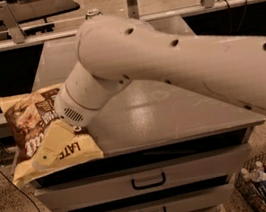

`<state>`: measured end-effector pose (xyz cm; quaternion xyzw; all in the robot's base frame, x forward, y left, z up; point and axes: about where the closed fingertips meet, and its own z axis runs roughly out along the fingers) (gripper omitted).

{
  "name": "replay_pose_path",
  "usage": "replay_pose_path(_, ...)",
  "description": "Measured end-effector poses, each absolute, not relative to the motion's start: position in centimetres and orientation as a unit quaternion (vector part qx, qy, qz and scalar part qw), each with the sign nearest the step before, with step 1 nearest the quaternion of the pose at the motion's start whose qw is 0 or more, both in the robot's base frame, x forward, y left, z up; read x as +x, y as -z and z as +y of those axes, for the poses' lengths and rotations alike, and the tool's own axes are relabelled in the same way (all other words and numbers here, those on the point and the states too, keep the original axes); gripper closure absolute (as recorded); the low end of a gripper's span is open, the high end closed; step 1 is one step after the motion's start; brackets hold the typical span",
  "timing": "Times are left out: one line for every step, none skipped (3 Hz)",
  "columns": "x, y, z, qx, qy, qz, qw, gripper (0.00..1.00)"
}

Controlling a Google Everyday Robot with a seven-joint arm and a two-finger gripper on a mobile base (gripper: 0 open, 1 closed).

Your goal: Move brown chip bag near green can

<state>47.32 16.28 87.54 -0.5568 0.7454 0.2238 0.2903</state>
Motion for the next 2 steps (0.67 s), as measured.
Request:
replay_pose_path(48.3,-85.8,17.7,-0.543,-0.219,0.755,0.295,0.17)
replay_pose_path(50.0,-84.8,17.3,-0.534,-0.204,0.762,0.304,0.4)
